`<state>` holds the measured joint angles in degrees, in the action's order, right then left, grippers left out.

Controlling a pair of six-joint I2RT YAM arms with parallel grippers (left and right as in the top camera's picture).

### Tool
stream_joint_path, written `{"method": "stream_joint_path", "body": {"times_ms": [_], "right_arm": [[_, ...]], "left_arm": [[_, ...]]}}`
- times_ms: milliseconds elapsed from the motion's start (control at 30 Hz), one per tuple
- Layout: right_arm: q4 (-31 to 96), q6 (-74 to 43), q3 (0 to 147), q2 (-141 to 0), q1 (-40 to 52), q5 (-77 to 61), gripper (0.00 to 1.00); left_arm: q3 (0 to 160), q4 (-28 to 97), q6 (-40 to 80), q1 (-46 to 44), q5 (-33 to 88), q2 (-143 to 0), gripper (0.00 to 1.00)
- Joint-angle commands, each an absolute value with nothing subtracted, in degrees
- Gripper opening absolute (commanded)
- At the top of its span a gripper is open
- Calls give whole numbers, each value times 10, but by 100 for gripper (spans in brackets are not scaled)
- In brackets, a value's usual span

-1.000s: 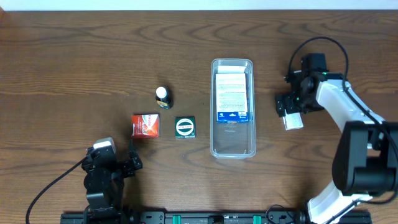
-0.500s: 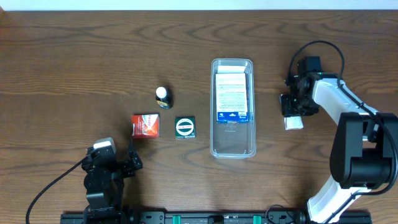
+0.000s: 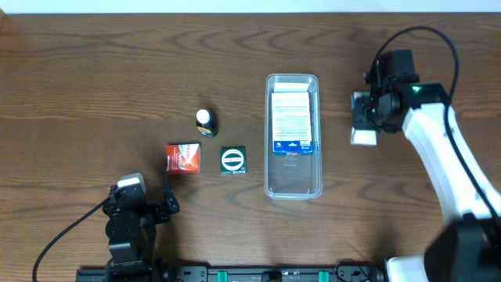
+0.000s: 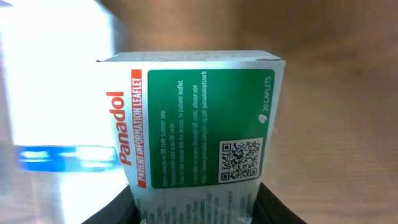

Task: Pack container
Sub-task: 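Grasp the white-green Panadol box with the right gripper and lift, then lower the white-green box into the container on top of the blue box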

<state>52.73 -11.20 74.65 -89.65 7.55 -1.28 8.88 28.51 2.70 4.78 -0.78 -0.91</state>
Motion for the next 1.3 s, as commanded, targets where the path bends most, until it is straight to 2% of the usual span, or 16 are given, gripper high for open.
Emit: {"method": "stream_joint_path", "body": {"times_ms": [0, 200, 400, 767, 867, 1067, 1267], "right_arm": [[517, -170, 757, -840, 131, -20, 39], [465, -233, 757, -836, 223, -19, 39], [411, -313, 757, -917, 281, 18, 39], [314, -329, 757, -1071, 288, -16, 41], [294, -312, 757, -1079, 290, -32, 45], [279, -312, 757, -1079, 288, -45, 73], [283, -312, 757, -1060, 288, -50, 70]], "left_arm": [[79, 286, 17, 48, -6, -10, 98], [79, 286, 17, 48, -6, -10, 98], [79, 286, 17, 48, -6, -10, 98], [79, 286, 17, 48, -6, -10, 98], [79, 286, 17, 48, -6, -10, 98], [79, 286, 17, 48, -6, -10, 98], [79, 286, 17, 48, -6, -10, 98]]}}
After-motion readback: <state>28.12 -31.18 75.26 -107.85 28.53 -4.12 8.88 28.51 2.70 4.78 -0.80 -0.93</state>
